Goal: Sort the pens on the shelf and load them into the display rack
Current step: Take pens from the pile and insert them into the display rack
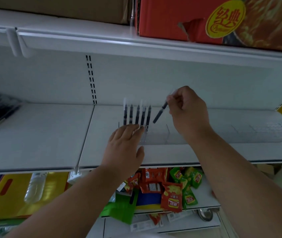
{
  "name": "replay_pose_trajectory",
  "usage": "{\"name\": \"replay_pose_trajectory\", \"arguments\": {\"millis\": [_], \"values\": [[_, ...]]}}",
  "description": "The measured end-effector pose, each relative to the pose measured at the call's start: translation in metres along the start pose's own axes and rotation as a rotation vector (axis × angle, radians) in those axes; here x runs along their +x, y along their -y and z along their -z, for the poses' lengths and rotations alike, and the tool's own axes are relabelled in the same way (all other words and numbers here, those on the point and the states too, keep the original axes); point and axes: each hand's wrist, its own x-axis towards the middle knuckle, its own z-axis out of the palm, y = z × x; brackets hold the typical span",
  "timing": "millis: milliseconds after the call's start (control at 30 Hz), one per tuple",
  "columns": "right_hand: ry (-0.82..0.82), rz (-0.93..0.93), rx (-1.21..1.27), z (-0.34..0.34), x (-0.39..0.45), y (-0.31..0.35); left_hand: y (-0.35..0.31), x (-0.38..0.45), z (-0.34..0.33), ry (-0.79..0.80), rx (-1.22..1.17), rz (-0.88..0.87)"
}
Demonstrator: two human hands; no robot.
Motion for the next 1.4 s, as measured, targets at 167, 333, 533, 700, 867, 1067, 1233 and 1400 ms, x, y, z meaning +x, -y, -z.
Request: {"name": "replay_pose_trajectory", "arguments": {"millis": [167,333,533,700,867,1067,1233,1400], "values": [[0.100,0.027,-0.124,-0.010,-0.001,-0.002,0.001,0.002,-0.002,-0.012,-0.007,0.008],[0.160,0.032,-0.194,-0.023,-0.002,-0.009,0.004,0.002,-0.002,-0.016,-0.014,-0.013],[0.221,0.015,-0.253,-0.032,-0.004,-0.014,0.005,0.002,-0.001,0.004,-0.009,-0.011],[0.221,-0.046,-0.260,-0.031,-0.013,-0.011,0.007,0.003,0.001,0.050,-0.008,-0.028],[0.186,0.051,-0.277,-0.021,-0.040,-0.005,0.010,-0.001,0.011,0.047,-0.162,-0.020],[0.181,0.244,-0.256,-0.008,-0.057,0.015,0.009,-0.027,0.024,-0.128,-0.145,0.051],[0.268,0.366,-0.248,-0.015,-0.068,0.042,0.016,-0.059,0.037,-0.146,-0.030,0.156],[0.463,0.421,-0.173,-0.025,-0.080,0.065,0.026,-0.099,0.054,-0.135,0.092,0.331]]}}
